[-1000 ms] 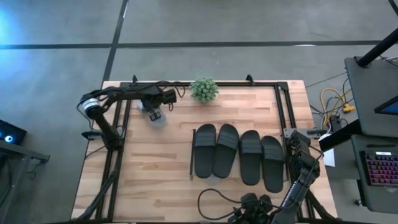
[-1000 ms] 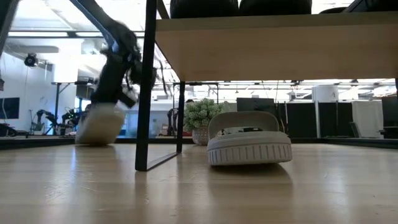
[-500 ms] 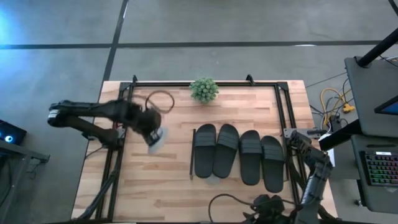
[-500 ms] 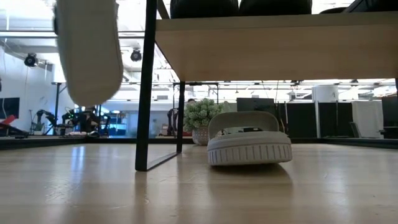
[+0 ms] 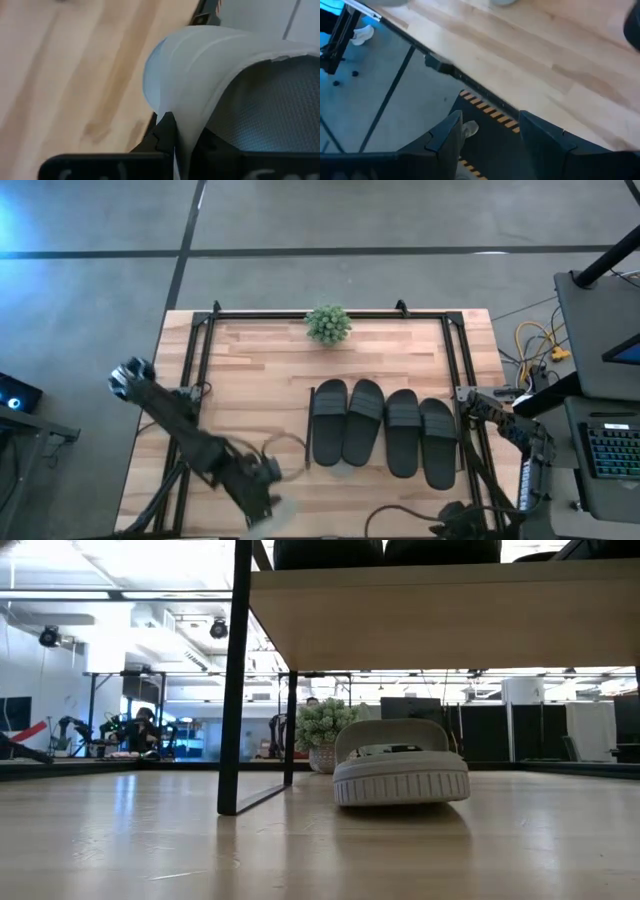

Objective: Pick and place slides into the shelf
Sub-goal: Put the white slipper under the shelf

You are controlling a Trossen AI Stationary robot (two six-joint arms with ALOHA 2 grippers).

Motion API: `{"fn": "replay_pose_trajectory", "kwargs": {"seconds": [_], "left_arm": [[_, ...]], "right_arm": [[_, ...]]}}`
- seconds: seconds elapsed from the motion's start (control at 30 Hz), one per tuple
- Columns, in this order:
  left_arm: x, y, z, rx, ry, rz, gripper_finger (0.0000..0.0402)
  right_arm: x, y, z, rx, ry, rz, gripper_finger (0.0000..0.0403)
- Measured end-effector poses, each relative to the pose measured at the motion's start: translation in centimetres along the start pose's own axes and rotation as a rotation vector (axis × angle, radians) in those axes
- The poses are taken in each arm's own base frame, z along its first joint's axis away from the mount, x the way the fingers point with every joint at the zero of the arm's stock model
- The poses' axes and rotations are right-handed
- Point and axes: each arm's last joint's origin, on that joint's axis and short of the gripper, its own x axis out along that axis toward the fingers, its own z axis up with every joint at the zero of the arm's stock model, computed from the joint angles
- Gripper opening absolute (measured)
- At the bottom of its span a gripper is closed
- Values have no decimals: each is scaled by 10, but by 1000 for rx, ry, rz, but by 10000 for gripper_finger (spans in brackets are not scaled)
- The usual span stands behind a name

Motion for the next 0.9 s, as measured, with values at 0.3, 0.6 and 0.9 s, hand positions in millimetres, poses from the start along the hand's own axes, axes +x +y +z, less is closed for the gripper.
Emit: {"fn": "replay_pose_trajectory", "kwargs": {"seconds": [0.3, 0.6, 0.9], "left_arm": [[54, -68, 35, 118, -157, 4, 0], [83, -71, 83, -85, -179, -11, 0], [87, -56, 111, -298, -201, -50, 0]], "right_arm": [[-2, -6, -18, -17, 23, 13, 187], [-2, -7, -20, -16, 66, -9, 187], [-2, -6, -20, -16, 61, -7, 187]]}}
